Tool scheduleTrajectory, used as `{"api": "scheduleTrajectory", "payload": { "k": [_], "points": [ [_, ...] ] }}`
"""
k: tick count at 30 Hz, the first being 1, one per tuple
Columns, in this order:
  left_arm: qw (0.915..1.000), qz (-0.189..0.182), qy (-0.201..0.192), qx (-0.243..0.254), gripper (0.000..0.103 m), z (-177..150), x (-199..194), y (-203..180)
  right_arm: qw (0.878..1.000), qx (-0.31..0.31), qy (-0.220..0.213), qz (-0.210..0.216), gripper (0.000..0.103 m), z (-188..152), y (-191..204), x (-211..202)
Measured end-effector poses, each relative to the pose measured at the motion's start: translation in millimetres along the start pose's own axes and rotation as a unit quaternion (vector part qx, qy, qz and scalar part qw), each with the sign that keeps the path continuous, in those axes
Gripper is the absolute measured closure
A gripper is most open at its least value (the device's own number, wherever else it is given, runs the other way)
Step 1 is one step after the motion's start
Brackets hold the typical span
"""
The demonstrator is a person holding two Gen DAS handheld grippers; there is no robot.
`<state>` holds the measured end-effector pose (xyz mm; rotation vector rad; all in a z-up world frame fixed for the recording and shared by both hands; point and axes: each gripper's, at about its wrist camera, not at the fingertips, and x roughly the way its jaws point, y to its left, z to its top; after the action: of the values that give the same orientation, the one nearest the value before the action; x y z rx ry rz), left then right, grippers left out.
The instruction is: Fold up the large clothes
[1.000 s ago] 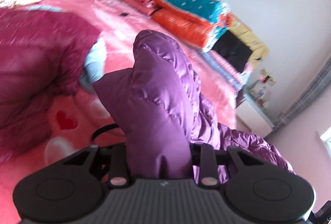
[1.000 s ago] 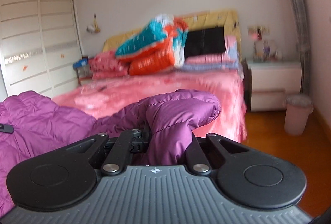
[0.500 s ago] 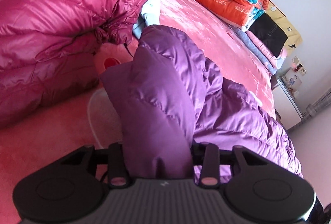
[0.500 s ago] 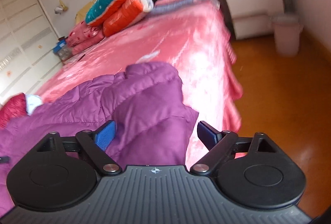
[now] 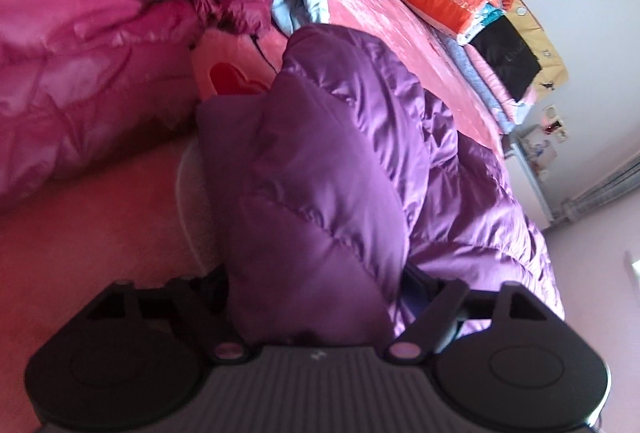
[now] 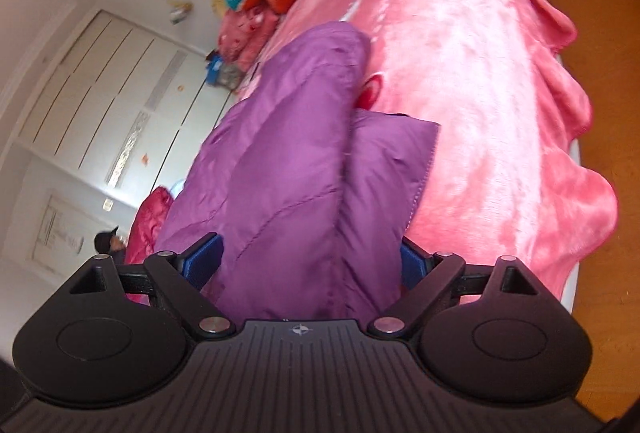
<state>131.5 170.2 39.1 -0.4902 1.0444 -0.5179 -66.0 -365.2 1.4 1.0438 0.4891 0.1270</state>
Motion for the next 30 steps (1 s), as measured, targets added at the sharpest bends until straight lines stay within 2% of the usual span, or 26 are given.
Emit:
{"api": "scheduleTrajectory", "payload": {
  "k": [3, 6, 9, 11, 13, 15, 16, 18, 21, 24, 28, 30],
  "points": [
    [0.9996, -0.027, 0.011, 0.006, 0.010, 2.8, 4.1, 5.4, 0.998, -0.035, 0.024, 0.048, 0.000, 7.6, 17.6, 0.4],
    [0.9982, -0.051, 0.029, 0.017, 0.001, 4.9, 8.5, 5.3, 0.993, -0.090, 0.060, 0.041, 0.000, 14.8, 34.6, 21.5],
    [0.9982, -0.039, 0.037, 0.027, 0.002, 5.3, 11.9, -1.7, 0.995, -0.050, 0.083, 0.034, 0.000, 25.1, 25.3, 46.6],
    [0.9982, -0.036, 0.041, 0.027, 0.003, 5.4, 10.6, -3.3, 0.996, -0.024, 0.080, 0.028, 0.008, 28.8, 24.6, 52.4],
    [0.9985, -0.032, 0.041, 0.020, 0.013, 5.7, 8.2, -7.3, 0.997, -0.008, 0.079, 0.015, 0.023, 29.1, 29.1, 51.6],
    [0.9984, -0.027, 0.046, 0.018, 0.030, 6.9, 6.0, -15.9, 0.997, 0.008, 0.080, -0.006, 0.034, 31.6, 34.0, 52.1],
    [0.9984, -0.023, 0.049, 0.019, 0.034, 8.6, 2.2, -17.5, 0.996, 0.009, 0.081, -0.022, 0.040, 33.0, 39.5, 54.4],
    [0.9983, -0.006, 0.054, 0.022, 0.047, 11.8, 0.6, -29.2, 0.995, -0.008, 0.080, -0.051, 0.048, 31.7, 55.0, 54.0],
    [0.9977, 0.017, 0.063, 0.014, 0.061, 21.5, -1.9, -47.0, 0.992, -0.051, 0.070, -0.093, 0.057, 35.1, 88.8, 51.4],
    [0.9971, 0.028, 0.069, 0.015, 0.067, 36.5, -3.7, -67.3, 0.987, -0.091, 0.056, -0.120, 0.061, 43.0, 116.7, 44.9],
    [0.9976, 0.010, 0.061, 0.031, 0.070, 62.5, -0.3, -99.6, 0.981, -0.130, 0.034, -0.142, 0.063, 61.2, 142.7, 37.5],
    [0.9976, -0.004, 0.053, 0.044, 0.070, 79.6, 6.8, -120.0, 0.978, -0.141, 0.017, -0.151, 0.064, 81.1, 150.0, 42.5]
  ]
}}
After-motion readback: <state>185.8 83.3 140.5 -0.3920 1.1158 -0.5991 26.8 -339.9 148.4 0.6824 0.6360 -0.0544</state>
